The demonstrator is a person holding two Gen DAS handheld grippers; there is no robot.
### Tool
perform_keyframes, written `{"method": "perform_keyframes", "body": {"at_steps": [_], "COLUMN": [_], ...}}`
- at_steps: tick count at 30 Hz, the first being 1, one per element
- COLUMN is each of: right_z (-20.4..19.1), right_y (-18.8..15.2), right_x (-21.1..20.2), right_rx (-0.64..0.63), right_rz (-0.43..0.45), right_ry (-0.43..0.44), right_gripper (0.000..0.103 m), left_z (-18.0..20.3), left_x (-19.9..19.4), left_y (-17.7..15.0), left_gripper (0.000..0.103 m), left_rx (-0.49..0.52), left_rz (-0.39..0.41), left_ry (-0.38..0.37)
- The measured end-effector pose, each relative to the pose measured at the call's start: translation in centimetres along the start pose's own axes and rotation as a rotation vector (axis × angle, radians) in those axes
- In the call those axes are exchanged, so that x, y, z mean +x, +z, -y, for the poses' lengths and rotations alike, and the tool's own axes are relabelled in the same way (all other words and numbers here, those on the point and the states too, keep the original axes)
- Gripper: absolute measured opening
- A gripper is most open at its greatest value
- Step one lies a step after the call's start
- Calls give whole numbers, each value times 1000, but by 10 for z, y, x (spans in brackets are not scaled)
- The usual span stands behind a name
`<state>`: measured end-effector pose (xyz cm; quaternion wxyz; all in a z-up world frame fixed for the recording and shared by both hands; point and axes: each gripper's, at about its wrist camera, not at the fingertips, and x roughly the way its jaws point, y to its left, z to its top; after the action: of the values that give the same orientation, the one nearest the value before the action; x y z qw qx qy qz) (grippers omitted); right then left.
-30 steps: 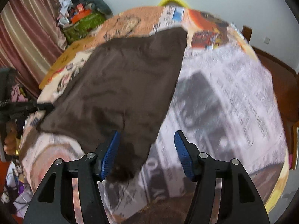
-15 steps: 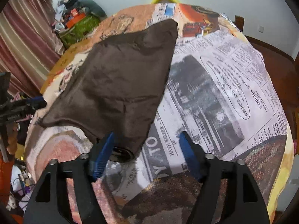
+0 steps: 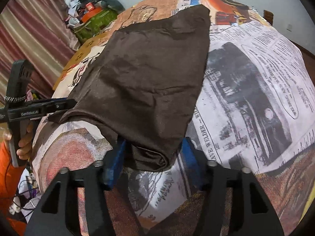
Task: Fold small clothes
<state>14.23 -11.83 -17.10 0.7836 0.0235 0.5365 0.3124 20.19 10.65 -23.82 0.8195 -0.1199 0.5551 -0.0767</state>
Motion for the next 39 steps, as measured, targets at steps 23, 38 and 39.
{"method": "perform_keyframes", "body": {"at_steps": [23, 38, 39], "right_z": [-5, 8, 9], "right_y": [39, 88, 82], "right_x": [-50, -44, -43], "right_rx": [-47, -82, -85], "right_rz": [207, 245, 232], "right_ry": [5, -11, -15], "right_gripper": [9, 8, 8], "left_z": [31, 11, 10], "left_x": [-61, -30, -26], "left_y": [51, 89, 82], "left_gripper": [5, 5, 5], "left_rx": [68, 22, 23], "left_rz": [186, 86, 66], "left_ry": [8, -101, -110]}}
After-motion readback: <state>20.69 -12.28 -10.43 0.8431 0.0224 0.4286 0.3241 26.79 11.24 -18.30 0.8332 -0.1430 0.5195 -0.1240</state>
